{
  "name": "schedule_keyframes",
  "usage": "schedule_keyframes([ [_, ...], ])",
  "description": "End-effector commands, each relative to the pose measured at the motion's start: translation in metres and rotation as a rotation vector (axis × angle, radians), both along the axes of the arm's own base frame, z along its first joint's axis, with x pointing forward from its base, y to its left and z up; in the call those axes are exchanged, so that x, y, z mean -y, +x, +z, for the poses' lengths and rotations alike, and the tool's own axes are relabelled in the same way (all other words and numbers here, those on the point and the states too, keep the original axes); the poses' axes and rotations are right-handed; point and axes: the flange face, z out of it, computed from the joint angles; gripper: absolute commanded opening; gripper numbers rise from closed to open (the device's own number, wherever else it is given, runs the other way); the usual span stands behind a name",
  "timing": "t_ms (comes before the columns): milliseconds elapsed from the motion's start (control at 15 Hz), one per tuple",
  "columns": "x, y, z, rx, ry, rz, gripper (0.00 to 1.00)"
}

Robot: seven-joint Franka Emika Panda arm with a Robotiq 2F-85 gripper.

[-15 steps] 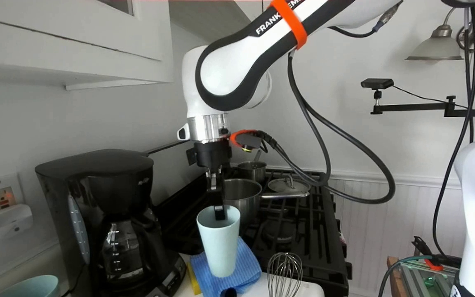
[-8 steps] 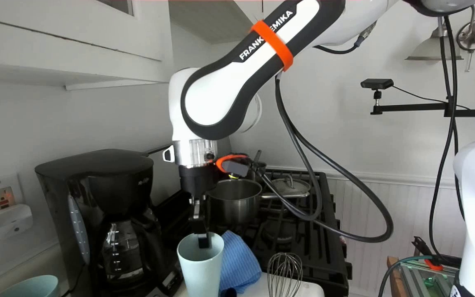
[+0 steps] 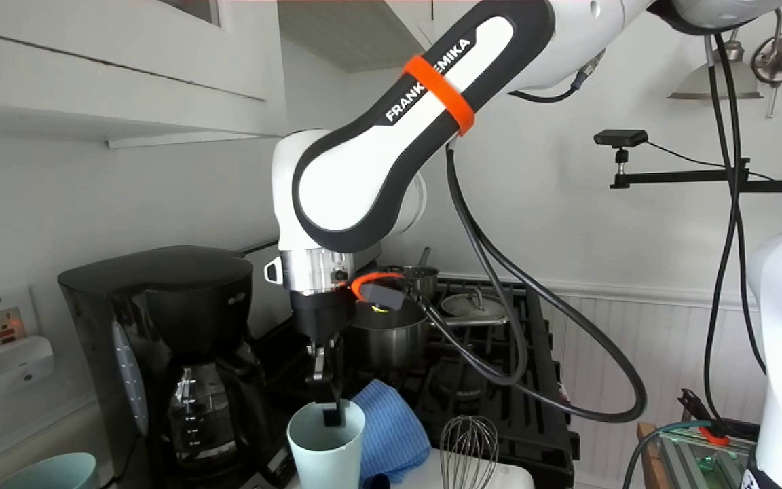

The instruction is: Put the blue cloth on the counter, pick up the cup on the left and pour the contents into the two pots on the stove

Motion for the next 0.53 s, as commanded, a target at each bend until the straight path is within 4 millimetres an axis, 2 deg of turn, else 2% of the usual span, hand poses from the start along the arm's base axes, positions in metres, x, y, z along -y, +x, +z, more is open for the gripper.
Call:
schedule_keyframes([
  [0, -0.0028, -0.0013, -0.0039, 0.008, -0.019, -0.019, 0.01],
  [67, -0.0028, -0.0016, -0.0043, 0.005, -0.022, -0.02, 0.01],
  [133, -0.0027, -0.0014, -0.0048, 0.003, -0.025, -0.025, 0.11],
  [200, -0.0028, -0.0017, -0.0052, 0.002, -0.027, -0.03, 0.3],
  [467, -0.0035, -0.003, -0.0022, 0.001, -0.017, -0.044, 0.55],
])
